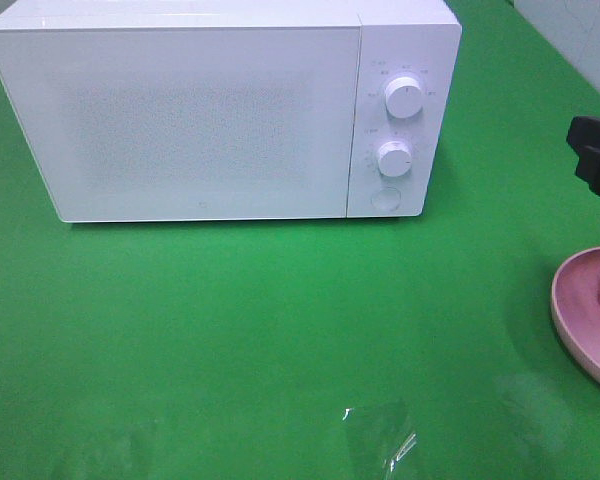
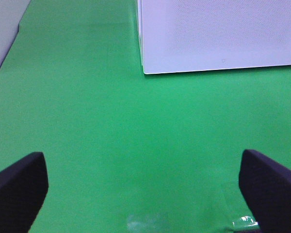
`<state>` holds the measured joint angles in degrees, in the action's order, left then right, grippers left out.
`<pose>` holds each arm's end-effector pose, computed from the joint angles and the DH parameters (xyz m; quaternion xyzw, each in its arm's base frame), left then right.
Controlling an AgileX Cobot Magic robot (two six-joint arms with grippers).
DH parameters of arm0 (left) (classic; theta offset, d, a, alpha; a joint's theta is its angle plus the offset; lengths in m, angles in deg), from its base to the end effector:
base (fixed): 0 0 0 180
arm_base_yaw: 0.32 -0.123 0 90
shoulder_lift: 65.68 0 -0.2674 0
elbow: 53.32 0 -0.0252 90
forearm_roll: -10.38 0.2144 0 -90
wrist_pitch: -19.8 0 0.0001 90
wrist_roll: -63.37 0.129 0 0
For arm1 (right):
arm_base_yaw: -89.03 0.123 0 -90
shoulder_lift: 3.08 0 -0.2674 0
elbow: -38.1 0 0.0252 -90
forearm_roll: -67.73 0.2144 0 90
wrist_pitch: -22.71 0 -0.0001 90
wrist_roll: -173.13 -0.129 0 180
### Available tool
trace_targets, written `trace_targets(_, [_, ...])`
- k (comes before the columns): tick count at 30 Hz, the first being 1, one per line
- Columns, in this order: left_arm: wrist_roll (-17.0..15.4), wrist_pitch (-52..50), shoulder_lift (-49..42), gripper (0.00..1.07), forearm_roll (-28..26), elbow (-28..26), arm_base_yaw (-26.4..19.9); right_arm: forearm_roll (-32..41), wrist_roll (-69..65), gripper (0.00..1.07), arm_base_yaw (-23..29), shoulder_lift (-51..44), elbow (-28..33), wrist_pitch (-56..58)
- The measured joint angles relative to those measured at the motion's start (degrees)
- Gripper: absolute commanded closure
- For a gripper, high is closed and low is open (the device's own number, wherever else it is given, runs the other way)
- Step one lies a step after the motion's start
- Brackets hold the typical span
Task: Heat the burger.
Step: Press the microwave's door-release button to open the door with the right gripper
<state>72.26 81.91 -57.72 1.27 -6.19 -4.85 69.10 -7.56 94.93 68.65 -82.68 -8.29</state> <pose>0.0118 -0.0172 0.2455 0.0372 0.8501 -0.0180 0.5251 0.2206 0.0212 0.2330 -0.0230 0.7655 0.0388 0.6419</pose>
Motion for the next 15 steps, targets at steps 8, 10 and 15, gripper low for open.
trace_targets(8, [0.0,-0.06,0.0,0.07,0.0,0.0,0.0,16.79,20.34,0.34,13.87,6.99,0.06,-9.57])
trace_targets(10, [0.0,-0.06,0.0,0.07,0.0,0.0,0.0,19.14,22.0,0.34,15.47,7.85,0.06,-10.89])
trace_targets(15, [0.0,-0.06,0.0,0.07,0.0,0.0,0.0,27.16,25.5,0.34,21.26,11.52,0.06,-15.93])
